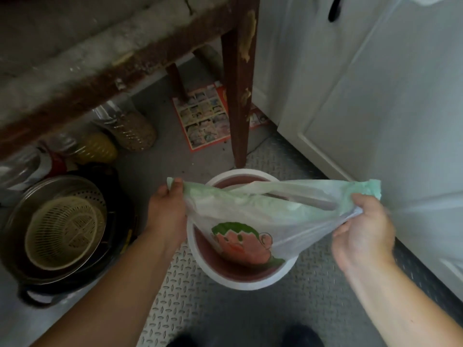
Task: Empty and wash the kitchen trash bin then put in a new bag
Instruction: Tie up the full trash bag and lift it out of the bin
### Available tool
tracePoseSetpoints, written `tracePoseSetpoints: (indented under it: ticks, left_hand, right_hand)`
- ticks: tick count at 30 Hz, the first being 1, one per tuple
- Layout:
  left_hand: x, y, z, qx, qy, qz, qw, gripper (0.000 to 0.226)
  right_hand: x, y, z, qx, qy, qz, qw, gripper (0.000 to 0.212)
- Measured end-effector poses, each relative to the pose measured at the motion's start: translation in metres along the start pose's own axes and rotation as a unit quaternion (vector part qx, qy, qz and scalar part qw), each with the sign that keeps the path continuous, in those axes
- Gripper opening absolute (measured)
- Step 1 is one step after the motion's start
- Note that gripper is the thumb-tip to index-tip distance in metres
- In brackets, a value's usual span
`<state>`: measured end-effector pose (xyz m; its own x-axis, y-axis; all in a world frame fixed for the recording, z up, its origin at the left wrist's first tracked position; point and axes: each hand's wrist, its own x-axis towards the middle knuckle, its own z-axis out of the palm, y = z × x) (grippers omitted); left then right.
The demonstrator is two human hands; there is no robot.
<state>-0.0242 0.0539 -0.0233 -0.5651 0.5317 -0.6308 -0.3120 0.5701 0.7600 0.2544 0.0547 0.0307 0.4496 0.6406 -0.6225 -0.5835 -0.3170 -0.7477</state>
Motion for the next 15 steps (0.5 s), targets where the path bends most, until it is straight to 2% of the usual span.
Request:
tracePoseSetpoints:
  ticks: [3,5,7,9,12,15]
  left_hand:
    - [0.0,0.003,0.012,0.035,0.009,0.011,0.999,0.046]
    - [-0.002,0.002,0.02,0.045,0.011,0.021,0.999,0.042]
    - [-0.004,-0.002,0.026,0.041,0.002,0.021,0.999,0.037]
    - [-0.005,-0.006,0.031,0.026,-0.006,0.026,0.999,0.031]
    - [-0.008,-0.008,0.042,-0.033,-0.033,0.031,0.998,0.022]
    - [-0.016,-0.01,0.055,-0.016,-0.048,0.063,0.997,0.022]
  right_hand:
    - [0.009,0.0,0.015,0.016,-0.167,0.046,0.985,0.024]
    - [0.015,-0.002,0.025,-0.015,-0.257,0.09,0.962,0.041]
    - [0.019,-0.003,0.035,-0.057,-0.324,0.128,0.936,0.05]
    - [0.017,0.001,0.045,-0.073,-0.353,0.151,0.92,0.041]
    - [0.014,0.018,0.052,-0.092,-0.327,0.136,0.93,0.015]
    - [0.011,0.04,0.054,-0.242,-0.34,0.047,0.907,0.02]
